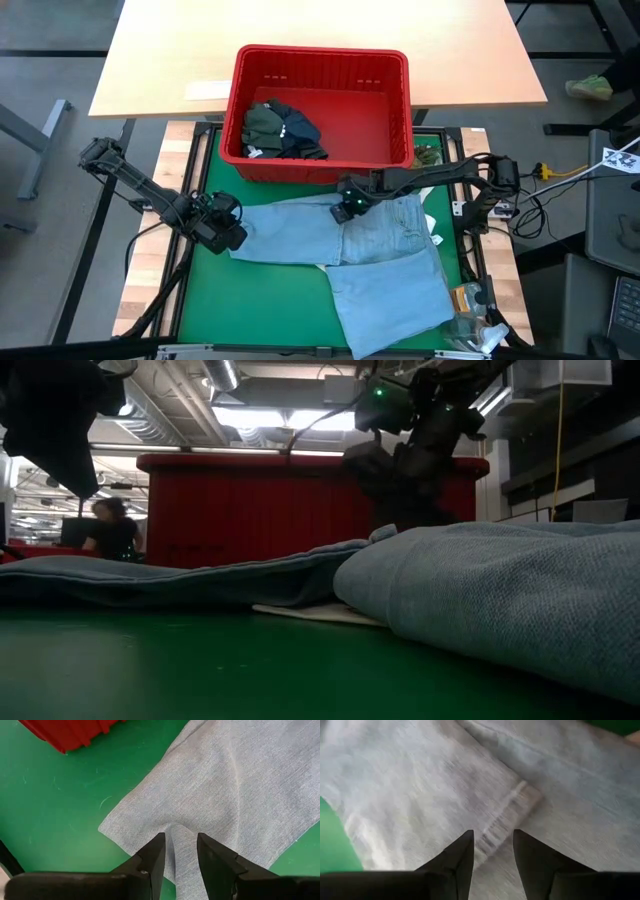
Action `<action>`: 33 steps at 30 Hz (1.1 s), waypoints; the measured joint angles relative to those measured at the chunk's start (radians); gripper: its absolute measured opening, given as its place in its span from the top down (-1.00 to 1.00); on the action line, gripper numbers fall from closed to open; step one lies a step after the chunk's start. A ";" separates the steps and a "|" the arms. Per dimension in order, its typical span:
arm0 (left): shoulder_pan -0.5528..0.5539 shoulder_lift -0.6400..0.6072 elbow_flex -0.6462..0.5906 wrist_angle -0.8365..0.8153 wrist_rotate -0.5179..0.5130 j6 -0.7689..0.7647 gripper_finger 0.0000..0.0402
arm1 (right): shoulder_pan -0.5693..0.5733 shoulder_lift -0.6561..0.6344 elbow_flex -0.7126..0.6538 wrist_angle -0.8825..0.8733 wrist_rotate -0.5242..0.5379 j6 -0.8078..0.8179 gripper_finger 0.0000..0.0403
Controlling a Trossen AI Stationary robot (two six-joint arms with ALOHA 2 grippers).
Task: Fold Laundry from Bin
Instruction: Fold the light blue jeans
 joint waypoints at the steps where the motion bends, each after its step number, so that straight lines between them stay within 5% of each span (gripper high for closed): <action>1: 0.000 0.000 0.000 0.000 0.000 0.000 0.46 | 0.000 0.000 0.000 0.005 0.004 0.000 0.31; 19: -0.001 0.000 0.000 0.016 -0.003 0.000 0.46 | 0.000 0.114 0.001 0.106 0.011 -0.004 0.33; 27: -0.001 0.000 0.000 0.019 -0.004 0.000 0.46 | 0.001 0.117 0.001 0.144 0.013 -0.034 0.93; 33: -0.001 0.000 0.000 0.019 -0.004 0.000 0.46 | 0.001 0.118 0.058 0.163 0.017 -0.085 0.88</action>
